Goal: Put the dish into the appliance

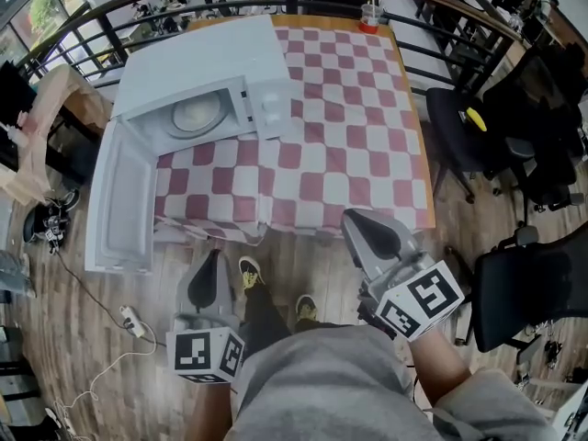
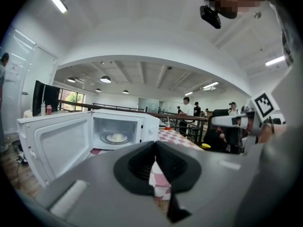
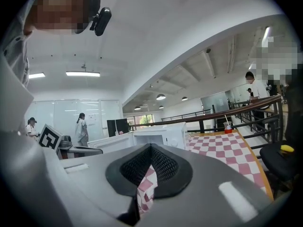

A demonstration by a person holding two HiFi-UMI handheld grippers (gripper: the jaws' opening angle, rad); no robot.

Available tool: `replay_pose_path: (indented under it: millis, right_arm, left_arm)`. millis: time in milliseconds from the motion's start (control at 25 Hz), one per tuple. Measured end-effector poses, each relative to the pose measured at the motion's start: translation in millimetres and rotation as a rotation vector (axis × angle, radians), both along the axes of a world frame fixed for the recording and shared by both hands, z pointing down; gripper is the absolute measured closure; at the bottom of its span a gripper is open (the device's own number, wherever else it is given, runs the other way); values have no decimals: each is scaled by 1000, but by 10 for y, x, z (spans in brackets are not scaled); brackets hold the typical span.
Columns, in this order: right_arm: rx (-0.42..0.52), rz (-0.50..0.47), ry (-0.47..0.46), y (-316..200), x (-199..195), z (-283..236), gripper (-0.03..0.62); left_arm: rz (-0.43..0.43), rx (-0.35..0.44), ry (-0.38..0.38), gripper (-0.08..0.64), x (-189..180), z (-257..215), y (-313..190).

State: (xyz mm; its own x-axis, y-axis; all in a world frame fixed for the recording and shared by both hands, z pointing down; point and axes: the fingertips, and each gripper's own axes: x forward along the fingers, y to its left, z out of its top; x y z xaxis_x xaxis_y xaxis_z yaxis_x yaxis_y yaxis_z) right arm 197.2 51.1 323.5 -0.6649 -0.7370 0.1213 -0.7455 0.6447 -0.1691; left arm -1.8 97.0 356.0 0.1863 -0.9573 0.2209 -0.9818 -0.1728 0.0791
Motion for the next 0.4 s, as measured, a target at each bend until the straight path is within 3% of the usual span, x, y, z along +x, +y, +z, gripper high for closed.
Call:
replay_pose_path:
  millis: [400]
  right_arm:
    - [0,-11,-16,-12,2,-10,592]
  left_arm:
    - [22,6,-20,549,129,-18,-31]
